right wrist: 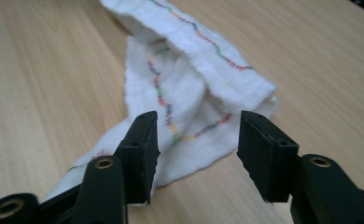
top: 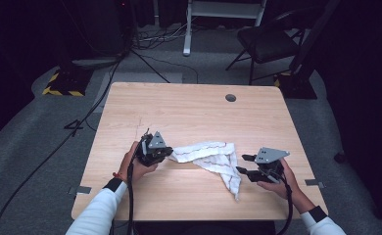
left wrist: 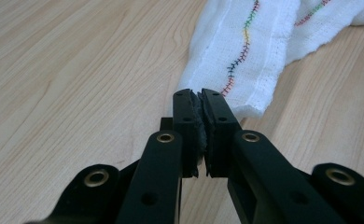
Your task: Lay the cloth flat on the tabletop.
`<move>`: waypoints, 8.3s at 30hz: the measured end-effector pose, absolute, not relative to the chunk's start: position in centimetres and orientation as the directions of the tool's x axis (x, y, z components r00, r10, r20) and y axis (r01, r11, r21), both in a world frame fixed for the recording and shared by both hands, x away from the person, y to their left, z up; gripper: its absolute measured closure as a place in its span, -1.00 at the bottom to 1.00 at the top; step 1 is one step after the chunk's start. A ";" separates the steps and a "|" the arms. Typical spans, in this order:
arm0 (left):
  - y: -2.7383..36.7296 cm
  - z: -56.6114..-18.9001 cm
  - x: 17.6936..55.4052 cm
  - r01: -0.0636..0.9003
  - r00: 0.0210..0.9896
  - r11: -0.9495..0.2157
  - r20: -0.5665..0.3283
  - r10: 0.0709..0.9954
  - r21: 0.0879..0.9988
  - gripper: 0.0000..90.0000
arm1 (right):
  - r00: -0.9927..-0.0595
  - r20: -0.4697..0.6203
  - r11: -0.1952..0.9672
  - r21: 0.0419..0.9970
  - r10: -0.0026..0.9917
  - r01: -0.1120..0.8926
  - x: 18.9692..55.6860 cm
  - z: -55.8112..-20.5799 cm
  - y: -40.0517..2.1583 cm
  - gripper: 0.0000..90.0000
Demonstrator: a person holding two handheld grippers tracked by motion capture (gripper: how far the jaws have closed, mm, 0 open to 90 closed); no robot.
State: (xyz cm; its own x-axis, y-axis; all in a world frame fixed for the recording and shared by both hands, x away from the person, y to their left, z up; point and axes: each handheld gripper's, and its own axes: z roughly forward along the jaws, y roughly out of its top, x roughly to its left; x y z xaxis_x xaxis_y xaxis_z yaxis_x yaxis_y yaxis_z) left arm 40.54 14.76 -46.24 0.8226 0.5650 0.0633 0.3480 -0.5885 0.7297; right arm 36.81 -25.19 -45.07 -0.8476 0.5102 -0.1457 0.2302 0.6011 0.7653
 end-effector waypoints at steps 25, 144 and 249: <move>14.6 -46.5 43.0 0.372 0.787 -0.562 0.071 0.613 0.739 0.89 | -0.820 -0.239 0.694 0.678 0.520 0.243 43.2 -47.6 -20.7 0.33; 15.8 -33.9 34.4 0.072 0.839 -0.421 0.174 0.516 0.904 0.85 | -0.755 -0.274 0.427 0.904 0.595 0.009 33.3 -32.4 -26.8 0.89; 14.0 -47.6 38.6 0.416 0.815 -0.567 -0.014 0.580 0.711 -0.50 | -0.834 -0.066 0.606 0.718 0.548 0.342 34.8 -47.3 -28.5 0.02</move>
State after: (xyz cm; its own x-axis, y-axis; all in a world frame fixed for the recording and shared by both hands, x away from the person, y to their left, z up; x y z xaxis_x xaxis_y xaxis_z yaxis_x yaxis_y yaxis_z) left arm 38.62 13.96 -47.60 0.8147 0.5797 -0.0138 0.4157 -0.5673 0.7109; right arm 34.80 -28.53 -47.34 -0.8341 0.5478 -0.0656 0.3416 0.6060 0.7184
